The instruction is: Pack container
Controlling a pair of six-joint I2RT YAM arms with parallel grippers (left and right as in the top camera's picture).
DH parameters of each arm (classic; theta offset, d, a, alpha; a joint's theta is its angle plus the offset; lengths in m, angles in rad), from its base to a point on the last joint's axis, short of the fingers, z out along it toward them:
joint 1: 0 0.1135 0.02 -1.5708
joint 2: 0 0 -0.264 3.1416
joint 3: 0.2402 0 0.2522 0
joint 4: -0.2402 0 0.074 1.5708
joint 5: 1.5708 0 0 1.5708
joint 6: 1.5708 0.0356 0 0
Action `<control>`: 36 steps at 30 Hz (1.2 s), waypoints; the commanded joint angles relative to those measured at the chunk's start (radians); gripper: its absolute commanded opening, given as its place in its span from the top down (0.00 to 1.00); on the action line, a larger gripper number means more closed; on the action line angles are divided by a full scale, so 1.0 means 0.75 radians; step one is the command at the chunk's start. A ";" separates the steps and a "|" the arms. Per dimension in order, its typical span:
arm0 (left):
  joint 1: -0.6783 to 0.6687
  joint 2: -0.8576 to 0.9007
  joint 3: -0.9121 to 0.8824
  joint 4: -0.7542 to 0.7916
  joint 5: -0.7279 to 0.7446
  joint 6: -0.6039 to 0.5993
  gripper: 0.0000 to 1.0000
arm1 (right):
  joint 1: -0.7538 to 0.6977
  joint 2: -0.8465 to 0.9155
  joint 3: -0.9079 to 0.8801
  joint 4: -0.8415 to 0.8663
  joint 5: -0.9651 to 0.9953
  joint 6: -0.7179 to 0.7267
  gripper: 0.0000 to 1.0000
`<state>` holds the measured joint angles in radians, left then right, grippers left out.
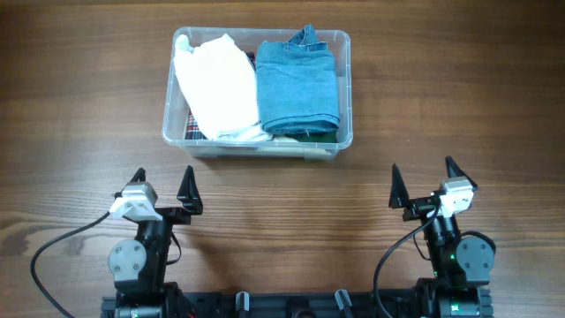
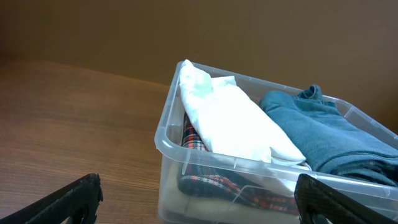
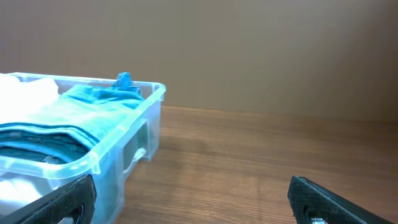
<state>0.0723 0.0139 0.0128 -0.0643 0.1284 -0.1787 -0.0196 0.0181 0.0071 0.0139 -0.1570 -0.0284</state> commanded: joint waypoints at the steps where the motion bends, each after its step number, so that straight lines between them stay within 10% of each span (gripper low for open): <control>1: 0.009 -0.007 -0.009 -0.003 -0.012 -0.013 0.00 | 0.017 -0.020 -0.003 -0.002 -0.016 0.004 0.00; 36: 0.009 -0.007 -0.009 -0.003 -0.012 -0.013 0.00 | 0.017 0.004 -0.003 -0.002 -0.007 0.006 0.00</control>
<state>0.0723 0.0139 0.0128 -0.0643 0.1280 -0.1787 -0.0116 0.0185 0.0071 0.0109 -0.1566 -0.0280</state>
